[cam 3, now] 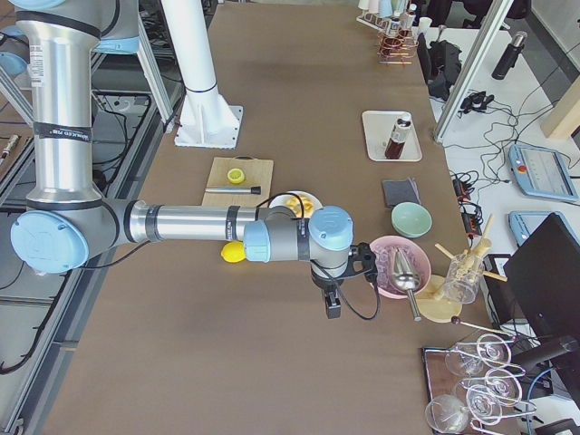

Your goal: Place donut on tray

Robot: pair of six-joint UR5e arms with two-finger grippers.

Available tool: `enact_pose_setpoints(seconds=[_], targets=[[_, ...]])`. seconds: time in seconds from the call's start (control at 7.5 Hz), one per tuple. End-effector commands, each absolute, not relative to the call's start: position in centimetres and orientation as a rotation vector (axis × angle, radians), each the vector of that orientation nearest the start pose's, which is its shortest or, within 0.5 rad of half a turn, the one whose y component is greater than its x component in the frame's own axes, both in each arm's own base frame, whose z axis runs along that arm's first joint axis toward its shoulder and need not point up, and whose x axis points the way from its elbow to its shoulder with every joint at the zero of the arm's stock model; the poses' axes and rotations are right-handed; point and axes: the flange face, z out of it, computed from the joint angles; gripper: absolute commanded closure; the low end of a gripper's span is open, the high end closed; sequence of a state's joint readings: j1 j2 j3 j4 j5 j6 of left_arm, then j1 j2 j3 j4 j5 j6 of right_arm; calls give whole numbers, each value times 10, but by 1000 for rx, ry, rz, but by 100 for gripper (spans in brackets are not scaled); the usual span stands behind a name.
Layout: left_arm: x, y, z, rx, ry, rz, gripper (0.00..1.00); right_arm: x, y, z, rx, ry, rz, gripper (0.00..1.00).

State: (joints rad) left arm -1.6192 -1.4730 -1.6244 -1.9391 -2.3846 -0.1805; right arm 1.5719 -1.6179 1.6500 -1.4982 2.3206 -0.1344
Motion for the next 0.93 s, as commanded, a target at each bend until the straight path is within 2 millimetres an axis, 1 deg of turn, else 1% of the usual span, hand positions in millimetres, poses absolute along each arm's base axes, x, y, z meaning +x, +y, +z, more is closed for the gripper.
enact_pose_setpoints(seconds=[0.0,0.13,0.27,0.4,0.53,0.67,0.8], targets=[[-55,-475,603,317,950,-10,2,0,-507,570,148,-804,-100,0],[-49,-475,598,315,986,7,1,-34,-510,555,149,-825,-99,0],[-44,-475,590,365,999,58,0,-66,-508,554,146,-840,-115,0],[-26,-478,578,342,1025,29,1,-98,-504,548,120,-859,-72,0],[1,-489,555,341,1056,41,1,-127,-498,547,124,-861,-31,0],[24,-488,544,330,1085,41,1,-151,-490,554,111,-888,-1,1],[34,-486,536,338,1116,20,1,-166,-479,563,105,-921,25,4]])
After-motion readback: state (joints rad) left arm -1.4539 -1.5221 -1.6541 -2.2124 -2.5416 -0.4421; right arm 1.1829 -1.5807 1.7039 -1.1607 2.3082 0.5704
